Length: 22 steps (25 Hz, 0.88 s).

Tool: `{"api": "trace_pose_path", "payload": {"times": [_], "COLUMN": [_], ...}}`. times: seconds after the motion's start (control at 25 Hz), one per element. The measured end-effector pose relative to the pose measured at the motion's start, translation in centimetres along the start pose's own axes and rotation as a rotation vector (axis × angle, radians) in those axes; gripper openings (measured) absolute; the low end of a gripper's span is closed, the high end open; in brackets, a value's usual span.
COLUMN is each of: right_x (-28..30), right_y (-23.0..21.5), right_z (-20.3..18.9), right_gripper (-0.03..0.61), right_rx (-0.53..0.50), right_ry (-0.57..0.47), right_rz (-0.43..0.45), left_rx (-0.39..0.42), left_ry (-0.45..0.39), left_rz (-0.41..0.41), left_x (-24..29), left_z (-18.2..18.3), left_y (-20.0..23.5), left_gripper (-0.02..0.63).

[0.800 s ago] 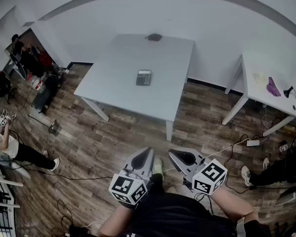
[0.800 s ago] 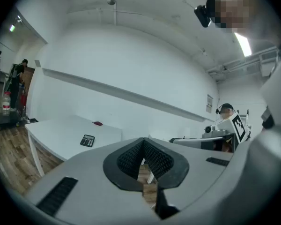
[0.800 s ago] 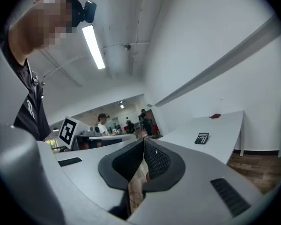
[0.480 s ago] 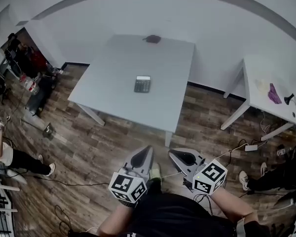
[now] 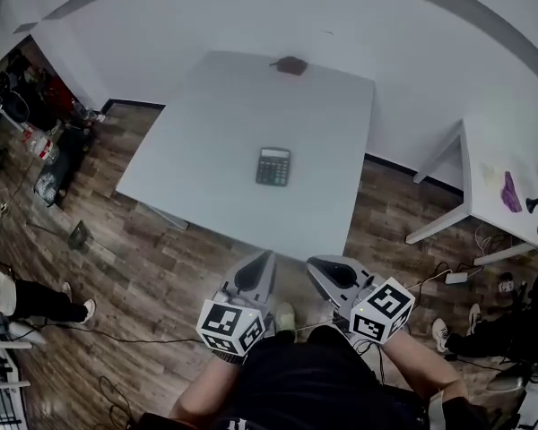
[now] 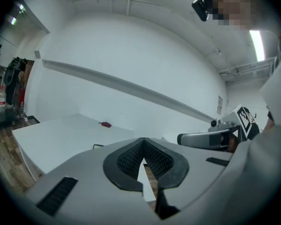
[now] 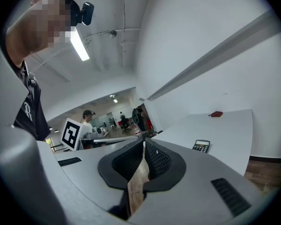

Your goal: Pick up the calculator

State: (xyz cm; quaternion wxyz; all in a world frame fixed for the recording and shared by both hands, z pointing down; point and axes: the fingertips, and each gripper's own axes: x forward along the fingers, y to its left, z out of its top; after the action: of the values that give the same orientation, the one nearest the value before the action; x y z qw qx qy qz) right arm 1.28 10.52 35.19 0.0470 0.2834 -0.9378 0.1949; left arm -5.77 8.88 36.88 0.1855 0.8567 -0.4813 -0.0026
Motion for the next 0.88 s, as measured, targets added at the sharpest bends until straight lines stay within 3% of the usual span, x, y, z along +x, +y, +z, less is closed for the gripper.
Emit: {"api": "trace_pose_path", "payload": {"times": [0.48, 0.72, 0.88], "right_x": [6.2, 10.3, 13.0], "right_y": [-7.3, -13.5, -19.0], "right_z": [1.3, -0.2, -2.0], "right_gripper": [0.018, 0.018, 0.020], "right_rx": [0.075, 0.199, 0.322], "right_ry": [0.056, 0.086, 0.122], "right_rz": [0.003, 0.019, -0.010], "left_rx": [-0.047, -0.129, -0.191], "left_ry": [0.088, 0.152, 0.238], "left_rz": [0.039, 0.049, 0.056], "left_x": [7.4, 12.2, 15.5], "left_z": [-0.8, -2.8, -5.2], "left_y": [8.2, 13.6, 17.8], "left_gripper": [0.005, 0.005, 0.005]}}
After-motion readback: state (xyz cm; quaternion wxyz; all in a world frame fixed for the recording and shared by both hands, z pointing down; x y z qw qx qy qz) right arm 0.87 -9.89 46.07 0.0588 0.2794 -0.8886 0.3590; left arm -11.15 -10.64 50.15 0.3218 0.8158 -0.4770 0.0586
